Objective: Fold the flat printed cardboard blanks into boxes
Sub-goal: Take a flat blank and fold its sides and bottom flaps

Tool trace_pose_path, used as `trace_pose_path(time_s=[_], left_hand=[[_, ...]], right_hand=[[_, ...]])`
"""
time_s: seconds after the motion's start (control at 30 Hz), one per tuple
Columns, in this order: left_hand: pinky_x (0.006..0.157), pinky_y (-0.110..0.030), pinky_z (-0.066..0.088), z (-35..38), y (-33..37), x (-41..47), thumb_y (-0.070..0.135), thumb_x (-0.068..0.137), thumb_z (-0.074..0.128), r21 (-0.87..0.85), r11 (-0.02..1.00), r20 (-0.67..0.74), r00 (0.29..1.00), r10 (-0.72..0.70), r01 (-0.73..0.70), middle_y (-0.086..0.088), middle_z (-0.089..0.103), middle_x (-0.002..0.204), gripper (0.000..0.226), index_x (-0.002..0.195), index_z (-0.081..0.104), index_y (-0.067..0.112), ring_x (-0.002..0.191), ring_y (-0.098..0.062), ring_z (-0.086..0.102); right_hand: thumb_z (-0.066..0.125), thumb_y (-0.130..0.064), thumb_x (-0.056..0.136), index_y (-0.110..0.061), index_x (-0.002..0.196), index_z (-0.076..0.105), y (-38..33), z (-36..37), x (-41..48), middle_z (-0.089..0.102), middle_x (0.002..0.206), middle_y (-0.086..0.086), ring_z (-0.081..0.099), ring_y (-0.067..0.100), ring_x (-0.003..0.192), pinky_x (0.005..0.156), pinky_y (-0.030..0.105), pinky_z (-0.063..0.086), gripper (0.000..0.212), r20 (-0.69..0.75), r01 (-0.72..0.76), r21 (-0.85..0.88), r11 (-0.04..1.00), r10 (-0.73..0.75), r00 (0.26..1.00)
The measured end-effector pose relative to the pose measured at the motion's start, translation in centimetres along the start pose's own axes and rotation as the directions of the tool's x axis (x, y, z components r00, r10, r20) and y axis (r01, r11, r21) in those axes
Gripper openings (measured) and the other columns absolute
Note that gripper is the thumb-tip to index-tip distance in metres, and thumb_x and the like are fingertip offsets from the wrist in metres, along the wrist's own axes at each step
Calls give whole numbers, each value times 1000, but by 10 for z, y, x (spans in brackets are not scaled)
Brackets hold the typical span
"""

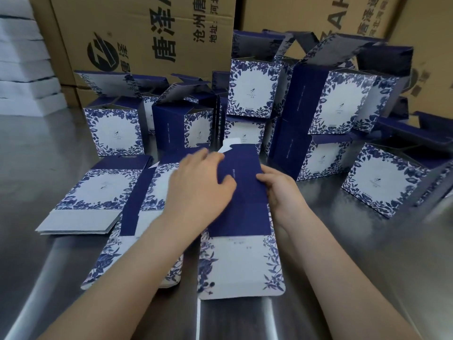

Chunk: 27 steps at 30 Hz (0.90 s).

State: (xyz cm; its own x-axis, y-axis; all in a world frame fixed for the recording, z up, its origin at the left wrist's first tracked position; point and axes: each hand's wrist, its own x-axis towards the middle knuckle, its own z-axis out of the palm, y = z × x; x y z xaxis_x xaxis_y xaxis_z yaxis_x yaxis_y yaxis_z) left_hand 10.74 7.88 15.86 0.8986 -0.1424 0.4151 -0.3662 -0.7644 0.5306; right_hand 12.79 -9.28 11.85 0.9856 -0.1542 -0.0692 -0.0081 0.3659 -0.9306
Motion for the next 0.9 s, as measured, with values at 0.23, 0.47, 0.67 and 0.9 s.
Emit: trace_pose_path(time_s=[0.23,0.47,0.67,0.9], left_hand=[[119,-54,16,10,-55,15,46,94,53,-54,946,21,948,-319,320,-13,12,163,75,155,18,21,150,-33,10],[110,-44,36,11,-68,18,49,89,64,-376,873,37,947,-320,310,-5,37,153,78,152,28,21,134,-26,43],[93,-31,33,11,-66,15,45,86,67,-378,906,-135,957,-256,189,0,38,148,69,146,37,28,128,-19,44],[106,-36,36,8,-62,13,42,83,71,-353,935,-226,967,-116,29,3,33,153,72,145,37,27,139,-14,34]], right_hand=[[43,-8,98,-13,128,63,-15,-11,-4,68,122,11,64,30,104,79,39,55,37,-49,-45,151,988,53,997],[41,-12,100,-15,129,62,-22,-11,-9,67,126,9,63,29,107,94,46,50,36,-11,-35,179,983,37,999],[45,-17,100,-15,126,65,-27,-11,-12,69,123,7,65,28,105,92,44,52,33,25,-23,242,970,17,1000],[49,-23,98,-13,127,64,-33,-9,-18,69,120,7,67,27,102,85,42,56,34,66,0,304,953,-21,998]])
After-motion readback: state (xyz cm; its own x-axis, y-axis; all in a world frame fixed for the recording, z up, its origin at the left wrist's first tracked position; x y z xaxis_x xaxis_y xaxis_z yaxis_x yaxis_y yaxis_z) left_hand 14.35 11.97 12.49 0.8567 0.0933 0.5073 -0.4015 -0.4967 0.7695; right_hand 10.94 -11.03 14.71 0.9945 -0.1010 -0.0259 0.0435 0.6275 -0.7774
